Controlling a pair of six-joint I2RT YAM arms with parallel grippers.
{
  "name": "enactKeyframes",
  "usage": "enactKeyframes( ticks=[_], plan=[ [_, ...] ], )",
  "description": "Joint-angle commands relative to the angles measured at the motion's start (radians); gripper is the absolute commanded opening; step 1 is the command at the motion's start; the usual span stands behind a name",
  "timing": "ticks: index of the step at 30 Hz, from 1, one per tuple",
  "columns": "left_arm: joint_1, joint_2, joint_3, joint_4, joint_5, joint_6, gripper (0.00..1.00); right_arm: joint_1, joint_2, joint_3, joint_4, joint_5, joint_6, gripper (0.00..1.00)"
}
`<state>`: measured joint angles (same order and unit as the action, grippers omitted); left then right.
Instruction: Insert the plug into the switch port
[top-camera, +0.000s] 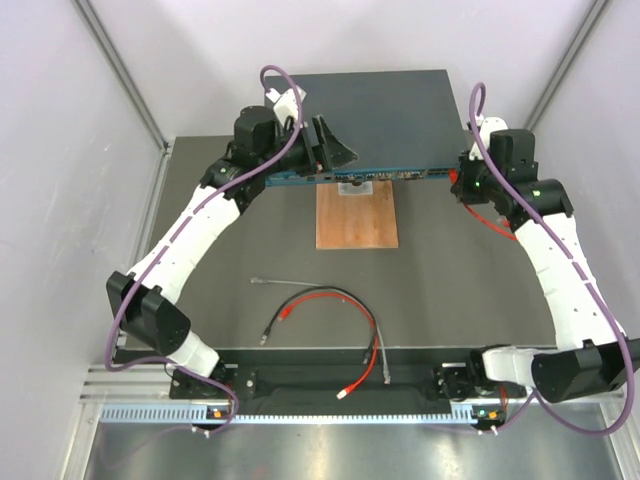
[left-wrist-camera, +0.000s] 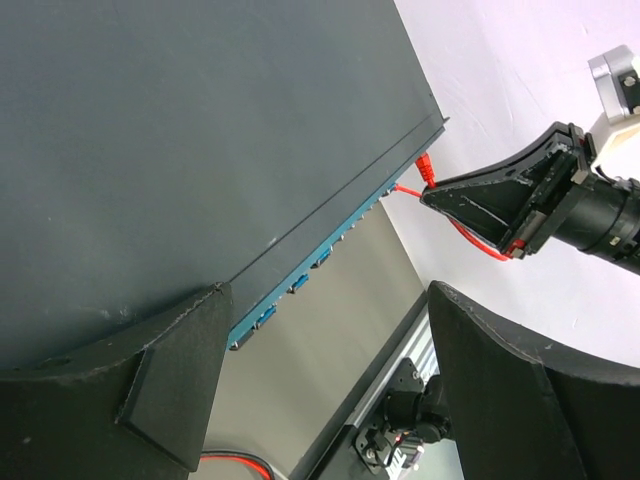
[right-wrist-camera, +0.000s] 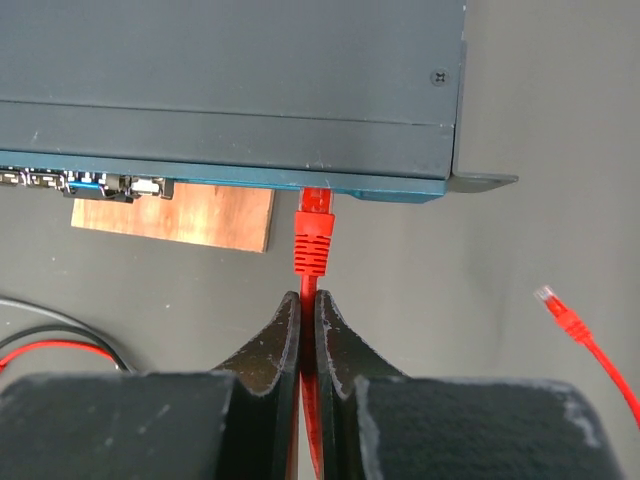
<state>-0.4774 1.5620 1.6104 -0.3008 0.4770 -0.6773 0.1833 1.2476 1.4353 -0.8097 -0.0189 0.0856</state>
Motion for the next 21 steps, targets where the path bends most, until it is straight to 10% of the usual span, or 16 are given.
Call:
enactKeyframes(
  ticks=[1,11,21],
  plan=[
    [0.01,0.035,0.022,-0.061,-0.054,0.028,0.84,0.005,0.019,0.094,0.27,0.037,-0.012,0.0],
    [0.011,0.027,0.019,-0.046,-0.043,0.05,0.86,0.004,0.038,0.085,0.28,0.023,-0.02,0.0],
    [0.017,-0.097,-0.093,0.121,0.078,0.107,0.91,-0.042,-0.088,0.007,0.198,-0.056,-0.06,0.44]
  ],
)
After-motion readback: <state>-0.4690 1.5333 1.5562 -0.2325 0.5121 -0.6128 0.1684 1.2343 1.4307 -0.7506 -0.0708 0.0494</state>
